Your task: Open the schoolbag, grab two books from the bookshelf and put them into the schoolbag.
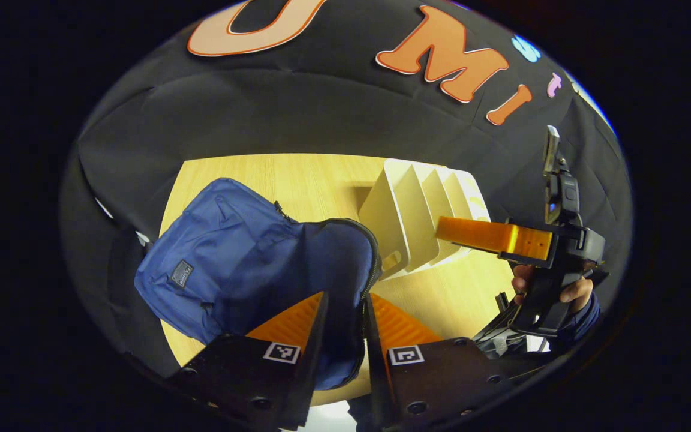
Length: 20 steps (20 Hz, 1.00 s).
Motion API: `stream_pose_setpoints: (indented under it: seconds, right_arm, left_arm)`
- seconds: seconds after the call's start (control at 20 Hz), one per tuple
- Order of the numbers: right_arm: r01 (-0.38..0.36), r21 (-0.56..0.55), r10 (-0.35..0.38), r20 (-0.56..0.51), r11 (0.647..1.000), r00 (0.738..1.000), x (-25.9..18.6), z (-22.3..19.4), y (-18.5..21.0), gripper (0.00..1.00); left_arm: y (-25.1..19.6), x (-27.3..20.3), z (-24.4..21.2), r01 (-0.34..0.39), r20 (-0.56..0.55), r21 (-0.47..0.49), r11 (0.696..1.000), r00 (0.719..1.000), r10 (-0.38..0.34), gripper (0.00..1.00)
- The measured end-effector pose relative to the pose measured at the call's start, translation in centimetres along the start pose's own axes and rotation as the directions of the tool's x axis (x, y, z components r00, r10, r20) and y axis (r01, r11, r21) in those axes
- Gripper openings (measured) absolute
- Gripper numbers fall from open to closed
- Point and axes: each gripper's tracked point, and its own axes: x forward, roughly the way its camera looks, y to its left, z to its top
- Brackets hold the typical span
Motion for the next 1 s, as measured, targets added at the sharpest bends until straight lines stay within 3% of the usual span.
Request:
stream_pose_setpoints:
  seconds: [0.1, 0.15, 0.3, 0.35, 0.4, 0.55, 0.65, 0.75, 0.85, 1.0]
  right_arm:
    - [0.025, -0.020, -0.024, 0.045, 0.999, 0.999, -1.7, 1.2, -1.9, 0.97]
    - [0.026, -0.031, -0.024, 0.065, 0.999, 0.998, -2.5, 2.0, -2.6, 0.97]
    - [0.040, -0.067, -0.033, 0.113, 0.997, 0.993, -4.7, 3.6, -4.2, 0.97]
    - [0.047, -0.086, -0.035, 0.140, 0.995, 0.990, -5.5, 4.4, -4.8, 0.97]
    - [0.062, -0.102, -0.044, 0.169, 0.993, 0.985, -6.3, 5.2, -5.3, 0.97]
    - [0.079, -0.131, -0.043, 0.262, 0.988, 0.964, -9.1, 7.6, -6.6, 0.97]
    - [0.114, -0.180, -0.050, 0.323, 0.977, 0.945, -10.6, 9.1, -7.7, 0.97]
    - [0.137, -0.222, -0.045, 0.376, 0.965, 0.925, -11.7, 10.7, -8.4, 0.97]
    - [0.135, -0.242, -0.021, 0.423, 0.961, 0.906, -13.0, 11.1, -8.1, 0.97]
    - [0.154, -0.274, 0.001, 0.494, 0.949, 0.869, -14.7, 12.2, -8.3, 0.97]
  left_arm:
    - [-1.0, 0.1, -0.4, -0.012, 0.018, -0.045, 0.999, 1.000, 0.012, 0.46]
    - [-1.7, 0.0, -0.4, -0.017, 0.031, -0.054, 0.998, 0.999, 0.019, 0.56]
    - [-3.6, -0.4, 0.1, -0.075, 0.076, -0.046, 0.996, 0.994, 0.078, 0.64]
    - [-3.8, -0.6, 0.6, -0.120, 0.099, -0.040, 0.992, 0.987, 0.123, 0.79]
    - [-4.2, -0.6, 1.5, -0.165, 0.135, -0.042, 0.985, 0.976, 0.169, 0.86]
    - [-7.2, -1.6, 4.2, -0.235, 0.280, -0.001, 0.972, 0.933, 0.226, 0.91]
    - [-9.6, -2.6, 5.9, -0.268, 0.381, 0.028, 0.963, 0.894, 0.237, 0.93]
    - [-10.1, -3.3, 6.7, -0.370, 0.459, 0.037, 0.928, 0.831, 0.314, 0.96]
    - [-11.9, -4.7, 7.7, -0.431, 0.535, 0.049, 0.901, 0.773, 0.341, 0.96]
    - [-15.2, -6.1, 8.9, -0.409, 0.647, 0.011, 0.912, 0.698, 0.305, 0.99]
